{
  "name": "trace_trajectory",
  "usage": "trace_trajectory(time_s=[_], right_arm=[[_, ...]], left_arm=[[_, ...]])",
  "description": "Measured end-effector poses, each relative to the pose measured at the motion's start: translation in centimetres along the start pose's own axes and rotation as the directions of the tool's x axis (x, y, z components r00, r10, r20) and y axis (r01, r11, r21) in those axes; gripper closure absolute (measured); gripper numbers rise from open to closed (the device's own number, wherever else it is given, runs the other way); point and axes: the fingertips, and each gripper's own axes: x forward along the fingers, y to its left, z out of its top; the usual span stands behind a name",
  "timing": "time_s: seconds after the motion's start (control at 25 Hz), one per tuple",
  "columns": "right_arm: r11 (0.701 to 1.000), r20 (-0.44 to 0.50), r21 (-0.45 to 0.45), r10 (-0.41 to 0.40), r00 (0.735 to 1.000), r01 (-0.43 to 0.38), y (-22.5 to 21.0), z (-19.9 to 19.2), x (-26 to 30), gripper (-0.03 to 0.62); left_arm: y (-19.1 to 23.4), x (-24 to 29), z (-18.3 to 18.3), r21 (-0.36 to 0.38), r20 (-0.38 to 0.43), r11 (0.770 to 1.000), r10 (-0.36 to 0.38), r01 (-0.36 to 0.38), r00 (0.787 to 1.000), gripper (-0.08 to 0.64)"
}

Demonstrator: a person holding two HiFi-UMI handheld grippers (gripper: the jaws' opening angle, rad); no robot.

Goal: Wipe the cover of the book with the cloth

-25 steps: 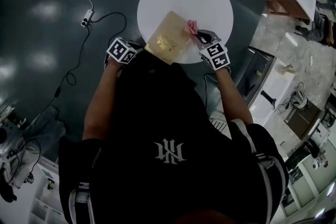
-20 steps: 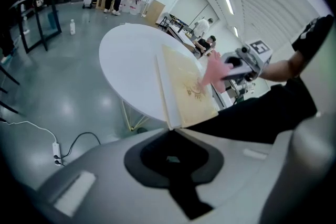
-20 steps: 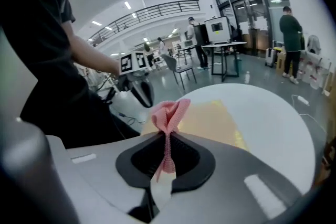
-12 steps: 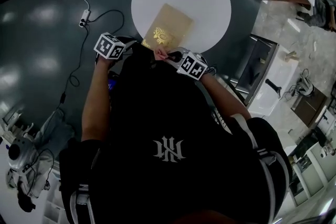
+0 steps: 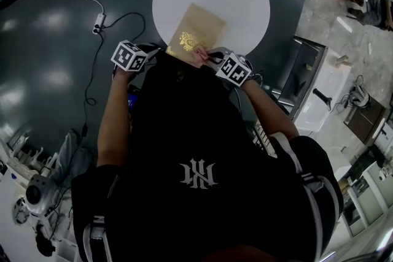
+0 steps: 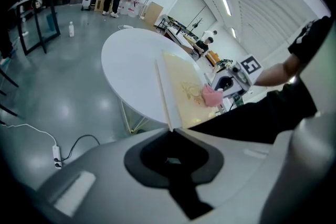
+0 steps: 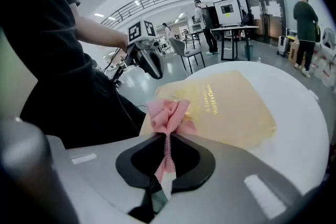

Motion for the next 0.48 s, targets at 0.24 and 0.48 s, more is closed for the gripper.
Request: trace_trajectory(time_s=[0.24, 0.48], right_arm=[[0.993, 0.013, 0.054, -0.104, 0.994, 0.103, -4.4, -0.6, -1.7, 0.569], [0.975, 0.027, 0.072, -0.212, 0.977, 0.21, -9.4, -0.2, -3.5, 0.569]], left_arm=[[-0.3, 0.6, -0.3, 0.008, -0.011, 1.0, -0.017, 0.017, 1.0, 0.538], [-0.3, 1.0, -0.2, 0.026, -0.021, 0.999, -0.032, 0.032, 0.999, 0.538]])
